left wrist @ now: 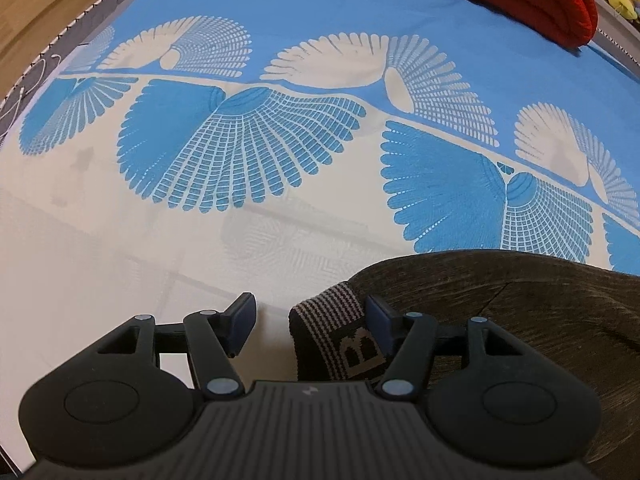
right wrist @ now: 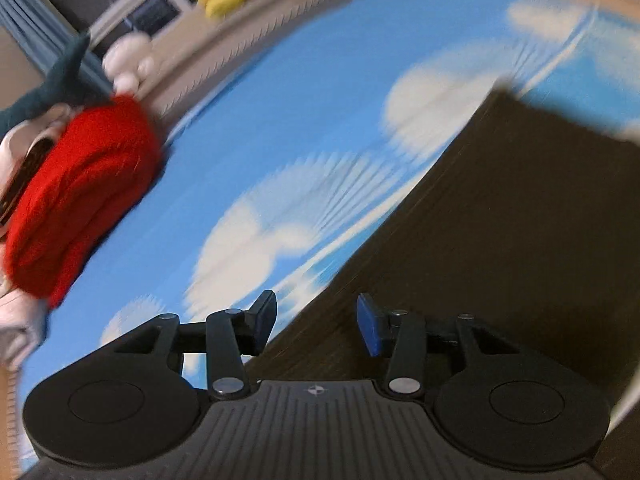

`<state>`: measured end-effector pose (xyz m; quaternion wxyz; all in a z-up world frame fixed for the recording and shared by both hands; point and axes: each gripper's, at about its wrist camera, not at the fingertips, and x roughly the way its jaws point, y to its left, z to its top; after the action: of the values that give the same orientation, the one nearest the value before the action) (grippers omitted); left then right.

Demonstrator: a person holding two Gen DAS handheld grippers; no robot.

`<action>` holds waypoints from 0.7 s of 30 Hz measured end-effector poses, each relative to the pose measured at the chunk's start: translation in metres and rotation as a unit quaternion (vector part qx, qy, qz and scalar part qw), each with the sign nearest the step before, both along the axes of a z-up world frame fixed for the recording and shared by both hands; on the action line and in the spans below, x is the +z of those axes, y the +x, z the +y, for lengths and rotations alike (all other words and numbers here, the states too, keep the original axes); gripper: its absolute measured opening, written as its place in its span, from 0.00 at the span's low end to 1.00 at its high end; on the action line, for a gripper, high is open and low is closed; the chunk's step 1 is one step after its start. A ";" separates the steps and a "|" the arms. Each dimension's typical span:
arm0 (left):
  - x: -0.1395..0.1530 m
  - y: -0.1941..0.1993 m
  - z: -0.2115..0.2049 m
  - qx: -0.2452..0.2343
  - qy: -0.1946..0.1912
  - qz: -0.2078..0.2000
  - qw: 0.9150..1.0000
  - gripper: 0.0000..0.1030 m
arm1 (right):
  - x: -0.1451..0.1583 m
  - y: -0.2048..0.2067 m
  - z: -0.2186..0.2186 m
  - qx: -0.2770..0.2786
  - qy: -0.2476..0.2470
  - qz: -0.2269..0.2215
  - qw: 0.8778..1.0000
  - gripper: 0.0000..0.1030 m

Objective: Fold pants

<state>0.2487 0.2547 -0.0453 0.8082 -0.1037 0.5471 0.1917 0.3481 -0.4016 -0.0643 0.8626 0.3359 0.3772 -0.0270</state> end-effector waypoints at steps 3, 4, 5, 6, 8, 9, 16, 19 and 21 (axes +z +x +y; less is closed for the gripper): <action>0.004 0.002 0.000 -0.003 -0.002 -0.004 1.000 0.64 | -0.017 0.016 0.031 -0.013 0.037 0.043 0.998 0.45; 0.005 0.003 -0.001 -0.005 -0.003 -0.006 1.000 0.64 | -0.022 0.019 0.039 -0.022 0.045 0.056 0.997 0.45; 0.006 0.004 -0.001 -0.007 -0.004 -0.008 1.000 0.64 | -0.026 0.022 0.047 -0.031 0.045 0.070 0.996 0.45; 0.007 0.005 -0.002 -0.010 -0.005 -0.009 1.000 0.64 | -0.030 0.023 0.055 -0.038 0.039 0.082 0.995 0.45; 0.007 0.006 -0.004 -0.016 -0.005 -0.009 1.000 0.64 | -0.028 0.029 0.064 -0.049 0.003 0.080 0.996 0.39; 0.007 0.007 -0.004 -0.019 -0.004 -0.008 1.000 0.64 | -0.027 0.032 0.069 -0.054 -0.021 0.080 0.995 0.34; 0.007 0.007 -0.004 -0.037 -0.003 -0.011 0.999 0.64 | -0.031 0.039 0.041 -0.136 -0.004 0.011 0.991 0.04; 0.008 0.005 -0.004 -0.046 -0.007 -0.014 0.999 0.64 | -0.024 0.036 0.022 -0.189 -0.004 -0.023 0.982 0.05; 0.008 0.004 -0.005 -0.053 -0.008 -0.014 0.998 0.64 | -0.031 0.041 0.013 -0.183 0.016 -0.005 0.983 0.11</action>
<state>0.2528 0.2501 -0.0368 0.8239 -0.0837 0.5421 0.1425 0.3896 -0.3889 -0.0953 0.8396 0.4134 0.3050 -0.1765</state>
